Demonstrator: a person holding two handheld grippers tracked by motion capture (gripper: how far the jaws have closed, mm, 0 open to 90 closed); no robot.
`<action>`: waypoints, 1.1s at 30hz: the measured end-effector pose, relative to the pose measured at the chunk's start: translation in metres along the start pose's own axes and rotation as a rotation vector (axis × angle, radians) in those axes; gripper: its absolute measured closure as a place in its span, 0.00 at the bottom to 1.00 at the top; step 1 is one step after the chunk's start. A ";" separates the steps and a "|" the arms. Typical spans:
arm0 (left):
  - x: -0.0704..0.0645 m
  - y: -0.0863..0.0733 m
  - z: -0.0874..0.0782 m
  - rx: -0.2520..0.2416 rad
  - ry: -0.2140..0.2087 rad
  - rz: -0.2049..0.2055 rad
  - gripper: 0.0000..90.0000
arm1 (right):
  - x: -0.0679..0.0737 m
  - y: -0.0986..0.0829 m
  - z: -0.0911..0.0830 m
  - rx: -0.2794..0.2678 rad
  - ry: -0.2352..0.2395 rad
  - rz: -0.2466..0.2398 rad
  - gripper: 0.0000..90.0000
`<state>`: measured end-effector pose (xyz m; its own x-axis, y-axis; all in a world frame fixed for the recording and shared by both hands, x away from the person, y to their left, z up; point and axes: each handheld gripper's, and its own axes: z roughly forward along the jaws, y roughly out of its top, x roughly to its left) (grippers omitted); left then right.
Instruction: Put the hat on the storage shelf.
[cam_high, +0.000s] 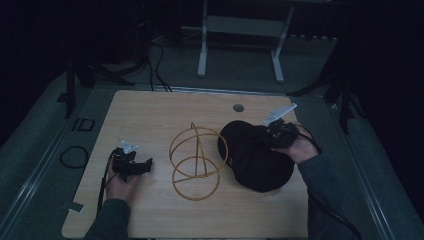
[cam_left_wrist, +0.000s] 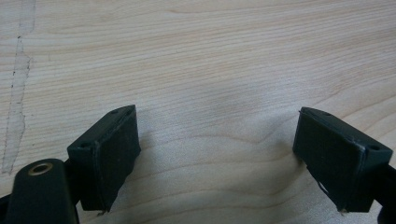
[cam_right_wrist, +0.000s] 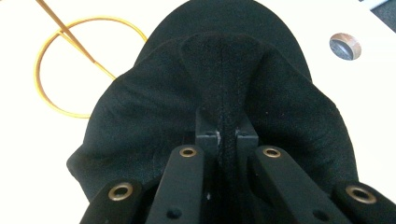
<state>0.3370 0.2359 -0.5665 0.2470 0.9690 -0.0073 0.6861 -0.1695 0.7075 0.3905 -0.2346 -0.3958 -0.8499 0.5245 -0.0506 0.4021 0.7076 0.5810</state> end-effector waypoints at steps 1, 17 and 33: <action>0.000 0.000 0.000 0.000 0.000 0.000 0.16 | -0.001 0.000 -0.002 -0.003 0.000 -0.004 0.95; 0.000 0.000 0.000 0.000 0.001 0.002 0.16 | -0.005 0.007 -0.028 -0.010 0.005 -0.049 0.95; 0.000 0.000 0.000 0.000 0.000 0.000 0.16 | -0.010 0.015 -0.052 -0.044 0.028 -0.074 0.95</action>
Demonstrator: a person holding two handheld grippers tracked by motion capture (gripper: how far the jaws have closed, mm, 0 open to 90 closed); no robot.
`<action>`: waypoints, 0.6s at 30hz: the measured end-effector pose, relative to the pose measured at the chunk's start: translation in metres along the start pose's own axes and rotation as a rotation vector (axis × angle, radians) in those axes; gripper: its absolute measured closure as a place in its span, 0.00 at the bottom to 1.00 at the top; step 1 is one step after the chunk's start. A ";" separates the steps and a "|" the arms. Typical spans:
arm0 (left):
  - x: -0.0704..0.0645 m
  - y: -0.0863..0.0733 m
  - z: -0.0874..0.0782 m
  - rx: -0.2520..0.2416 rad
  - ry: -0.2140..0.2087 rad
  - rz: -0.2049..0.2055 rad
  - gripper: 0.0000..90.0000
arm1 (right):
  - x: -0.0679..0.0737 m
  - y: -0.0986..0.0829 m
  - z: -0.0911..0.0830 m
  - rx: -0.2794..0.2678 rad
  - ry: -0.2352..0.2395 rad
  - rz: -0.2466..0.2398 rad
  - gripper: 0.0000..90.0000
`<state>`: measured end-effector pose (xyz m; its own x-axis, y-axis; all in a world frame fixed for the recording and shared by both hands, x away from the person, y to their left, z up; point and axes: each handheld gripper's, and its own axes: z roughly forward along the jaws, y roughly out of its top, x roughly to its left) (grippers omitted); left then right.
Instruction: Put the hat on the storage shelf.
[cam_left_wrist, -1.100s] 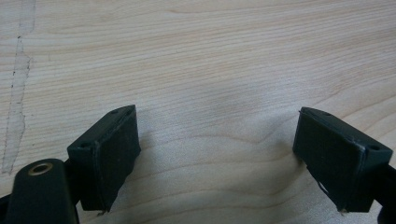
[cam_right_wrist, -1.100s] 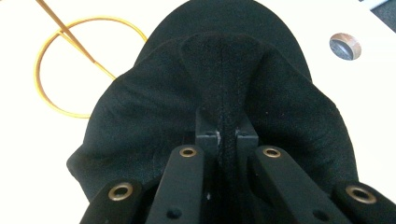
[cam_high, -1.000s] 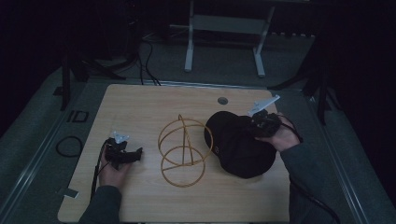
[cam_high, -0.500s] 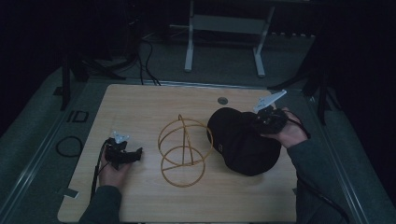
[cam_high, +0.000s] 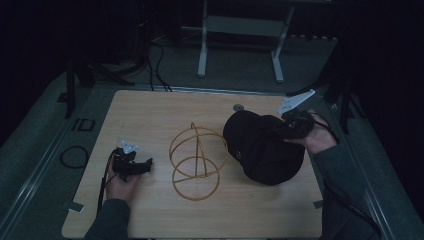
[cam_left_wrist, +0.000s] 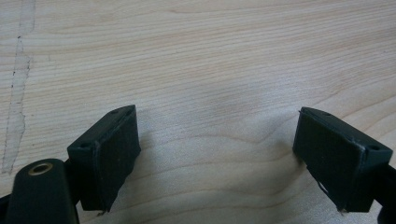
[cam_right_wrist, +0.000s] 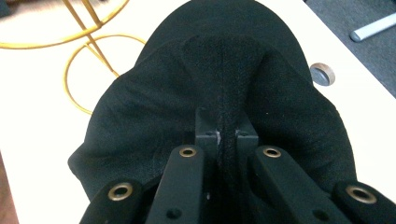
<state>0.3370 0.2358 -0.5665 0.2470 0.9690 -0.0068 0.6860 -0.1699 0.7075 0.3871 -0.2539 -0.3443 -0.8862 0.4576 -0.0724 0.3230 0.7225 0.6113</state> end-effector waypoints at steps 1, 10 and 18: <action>0.000 0.000 0.000 0.000 0.000 0.000 0.16 | -0.001 0.000 -0.001 -0.003 0.003 -0.002 0.95; 0.000 0.000 0.000 0.000 0.000 0.000 0.16 | -0.002 0.005 -0.011 -0.012 0.008 -0.028 0.95; 0.000 0.000 0.000 -0.001 0.000 0.000 0.16 | -0.001 0.010 -0.021 -0.025 0.009 -0.049 0.95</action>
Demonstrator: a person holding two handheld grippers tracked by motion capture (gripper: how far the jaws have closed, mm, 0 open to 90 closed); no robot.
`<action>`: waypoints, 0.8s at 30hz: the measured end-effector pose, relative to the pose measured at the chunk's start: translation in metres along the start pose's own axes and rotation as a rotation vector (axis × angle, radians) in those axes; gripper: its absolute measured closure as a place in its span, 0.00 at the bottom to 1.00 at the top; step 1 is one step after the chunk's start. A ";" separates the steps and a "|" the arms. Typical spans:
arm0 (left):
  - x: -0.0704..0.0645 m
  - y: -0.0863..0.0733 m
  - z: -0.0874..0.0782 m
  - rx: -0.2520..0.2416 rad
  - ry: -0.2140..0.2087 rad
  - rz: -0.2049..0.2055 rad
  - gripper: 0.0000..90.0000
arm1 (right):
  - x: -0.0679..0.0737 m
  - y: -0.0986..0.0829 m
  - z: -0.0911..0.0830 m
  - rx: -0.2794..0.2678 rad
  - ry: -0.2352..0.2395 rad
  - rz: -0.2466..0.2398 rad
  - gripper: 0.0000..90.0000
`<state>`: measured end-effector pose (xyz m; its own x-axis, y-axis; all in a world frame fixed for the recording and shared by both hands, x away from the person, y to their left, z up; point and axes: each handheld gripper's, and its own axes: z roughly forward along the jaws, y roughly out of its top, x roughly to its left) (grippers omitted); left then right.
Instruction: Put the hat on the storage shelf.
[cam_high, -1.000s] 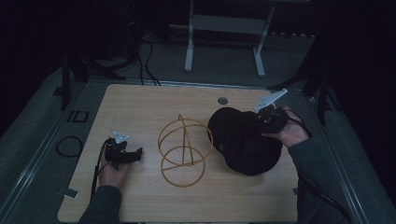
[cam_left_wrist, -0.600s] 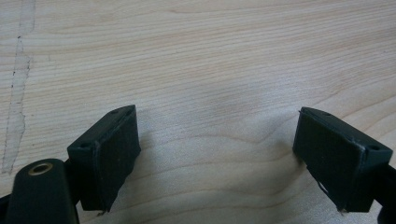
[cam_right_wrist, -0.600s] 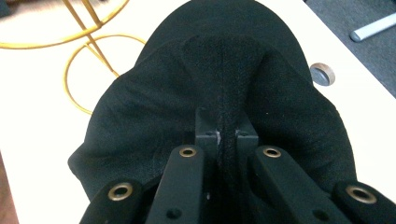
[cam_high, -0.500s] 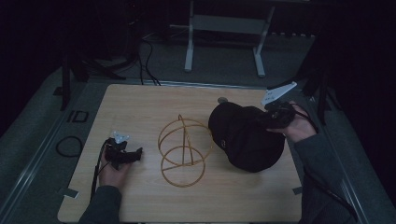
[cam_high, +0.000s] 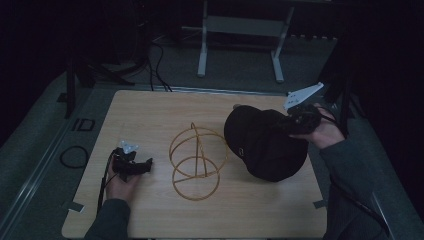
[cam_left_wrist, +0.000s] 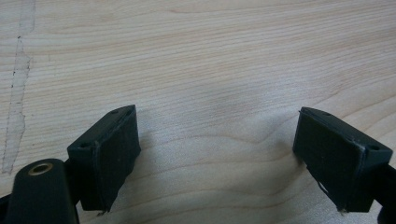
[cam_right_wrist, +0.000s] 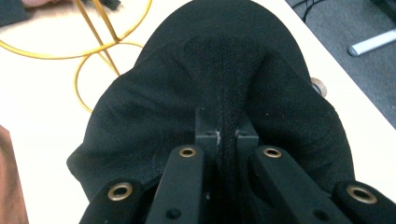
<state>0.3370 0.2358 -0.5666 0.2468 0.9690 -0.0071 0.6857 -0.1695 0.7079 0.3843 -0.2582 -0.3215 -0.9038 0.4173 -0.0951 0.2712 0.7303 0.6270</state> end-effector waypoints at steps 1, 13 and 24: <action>0.000 0.000 0.000 0.000 0.000 0.000 0.16 | 0.000 0.001 -0.002 -0.008 0.006 -0.007 0.95; 0.000 0.000 0.000 0.000 0.000 0.000 0.16 | -0.001 0.007 -0.016 -0.057 0.028 -0.012 0.95; 0.000 0.000 0.000 0.000 0.000 0.000 0.16 | 0.001 0.014 -0.029 -0.087 0.024 -0.028 0.95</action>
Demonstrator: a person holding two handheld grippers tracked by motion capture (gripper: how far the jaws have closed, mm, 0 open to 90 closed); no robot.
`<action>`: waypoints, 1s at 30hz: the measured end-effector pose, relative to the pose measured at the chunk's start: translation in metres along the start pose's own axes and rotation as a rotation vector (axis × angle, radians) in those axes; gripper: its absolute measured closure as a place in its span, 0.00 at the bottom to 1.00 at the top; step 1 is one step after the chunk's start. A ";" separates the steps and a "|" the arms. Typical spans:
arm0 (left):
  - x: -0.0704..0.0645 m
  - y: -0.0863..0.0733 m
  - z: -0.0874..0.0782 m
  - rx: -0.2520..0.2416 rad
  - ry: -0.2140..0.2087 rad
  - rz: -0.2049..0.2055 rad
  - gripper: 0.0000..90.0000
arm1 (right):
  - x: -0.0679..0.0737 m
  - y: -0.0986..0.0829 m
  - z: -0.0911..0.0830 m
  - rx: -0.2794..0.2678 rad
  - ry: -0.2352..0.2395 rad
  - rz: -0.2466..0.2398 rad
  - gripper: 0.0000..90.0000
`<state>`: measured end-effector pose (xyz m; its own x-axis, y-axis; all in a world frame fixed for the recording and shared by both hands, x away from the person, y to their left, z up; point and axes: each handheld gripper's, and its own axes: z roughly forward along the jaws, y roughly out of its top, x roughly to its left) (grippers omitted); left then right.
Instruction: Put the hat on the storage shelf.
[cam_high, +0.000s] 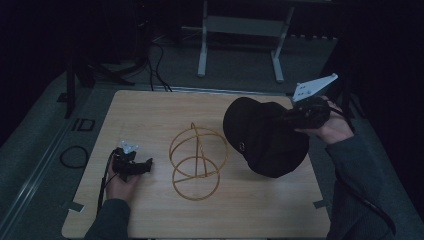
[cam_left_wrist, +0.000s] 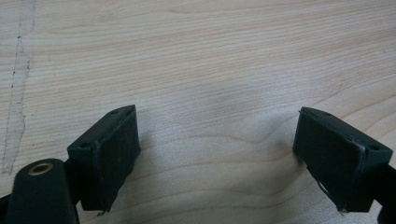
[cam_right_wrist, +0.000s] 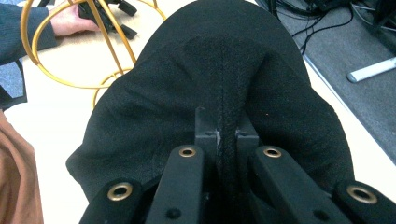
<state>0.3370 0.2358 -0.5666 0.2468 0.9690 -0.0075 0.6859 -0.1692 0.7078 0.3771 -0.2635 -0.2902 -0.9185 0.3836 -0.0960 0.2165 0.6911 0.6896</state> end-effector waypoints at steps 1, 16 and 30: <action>0.000 0.000 0.000 0.000 0.000 0.000 0.16 | 0.000 0.001 -0.001 -0.002 0.000 -0.007 0.95; 0.000 0.000 0.000 0.000 0.000 -0.001 0.16 | 0.008 0.022 -0.007 -0.028 0.009 -0.044 0.95; 0.000 0.000 0.000 0.000 0.000 -0.001 0.16 | 0.017 0.048 -0.015 -0.048 0.025 -0.096 0.95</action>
<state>0.3370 0.2357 -0.5665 0.2461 0.9692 -0.0083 0.6863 -0.1683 0.7075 0.3669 -0.2328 -0.2476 -0.9425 0.3011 -0.1452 0.1117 0.6932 0.7120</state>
